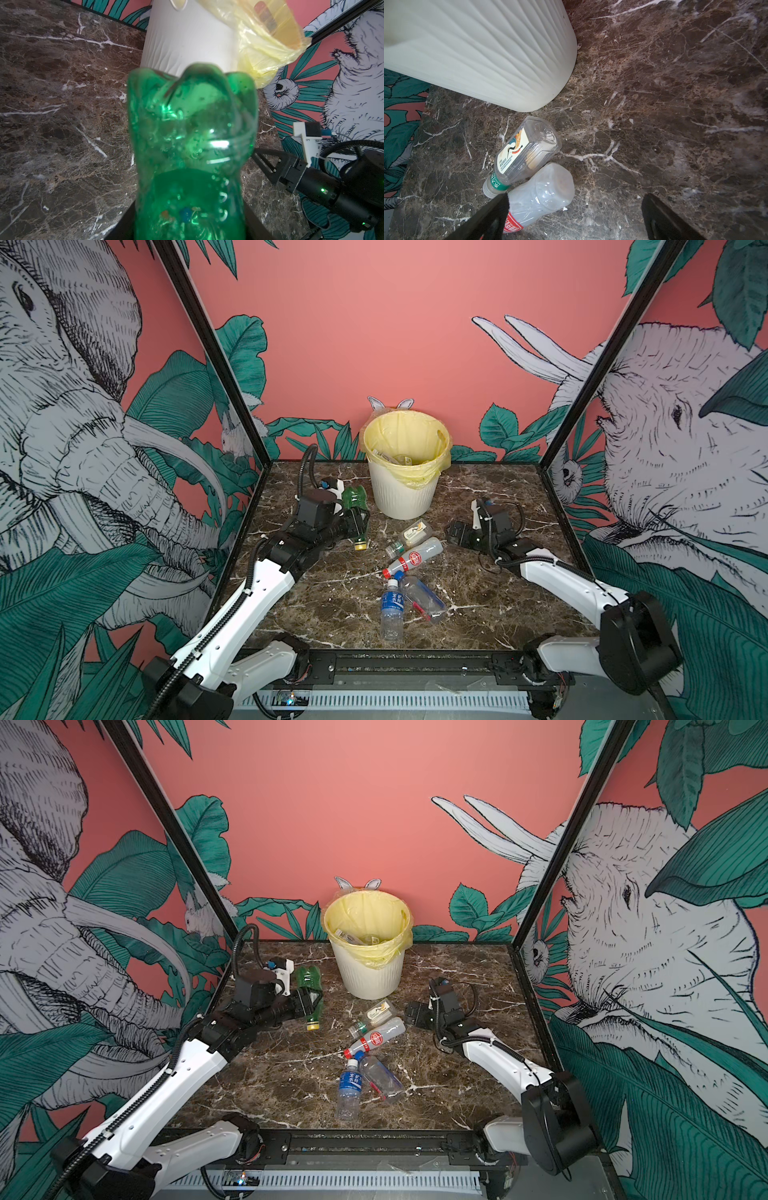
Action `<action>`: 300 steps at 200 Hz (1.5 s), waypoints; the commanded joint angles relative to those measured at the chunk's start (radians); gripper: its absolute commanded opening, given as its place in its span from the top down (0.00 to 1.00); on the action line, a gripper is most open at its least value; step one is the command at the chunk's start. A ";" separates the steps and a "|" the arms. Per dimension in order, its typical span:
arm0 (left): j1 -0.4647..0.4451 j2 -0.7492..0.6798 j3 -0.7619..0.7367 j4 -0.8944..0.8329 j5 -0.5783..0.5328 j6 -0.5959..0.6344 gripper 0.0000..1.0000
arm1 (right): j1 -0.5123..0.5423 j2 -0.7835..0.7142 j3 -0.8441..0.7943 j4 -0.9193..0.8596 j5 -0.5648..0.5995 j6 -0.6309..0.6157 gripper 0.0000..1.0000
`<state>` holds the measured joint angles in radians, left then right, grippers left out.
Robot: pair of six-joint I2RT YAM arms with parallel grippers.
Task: Throw the plastic bottles in the bin
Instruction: 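Carry the green bottle with the left gripper over the bin and release, then withdraw the left gripper from the bin back toward the table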
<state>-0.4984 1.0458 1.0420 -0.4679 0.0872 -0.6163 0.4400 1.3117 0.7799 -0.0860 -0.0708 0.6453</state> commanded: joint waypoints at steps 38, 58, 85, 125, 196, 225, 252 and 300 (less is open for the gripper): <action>0.031 -0.056 -0.013 0.038 0.007 0.043 0.58 | -0.006 -0.054 0.006 0.037 0.009 0.032 0.01; 0.037 -0.085 -0.072 0.091 0.013 0.043 0.58 | -0.005 -0.061 0.001 0.042 0.015 0.040 0.01; 0.040 -0.109 -0.148 0.155 0.022 0.034 0.58 | -0.004 -0.066 0.009 0.022 0.004 0.037 0.01; 0.047 -0.051 -0.102 0.203 0.042 0.041 0.58 | -0.006 -0.099 0.003 -0.018 0.016 0.021 0.01; 0.049 0.495 0.590 0.180 0.167 -0.021 0.52 | -0.006 -0.158 -0.023 -0.038 0.029 0.037 0.01; 0.049 0.805 0.988 0.114 0.268 -0.109 0.19 | -0.006 -0.175 -0.019 -0.042 0.035 0.050 0.01; 0.059 0.847 1.110 0.062 0.275 -0.123 0.01 | -0.006 -0.201 -0.001 -0.067 0.041 0.049 0.01; 0.120 0.693 1.069 0.043 0.301 -0.111 0.01 | -0.006 -0.227 -0.009 -0.078 0.061 0.029 0.01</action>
<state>-0.4126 1.9076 2.1014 -0.4191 0.3546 -0.7219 0.4374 1.0954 0.7689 -0.1589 -0.0353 0.6811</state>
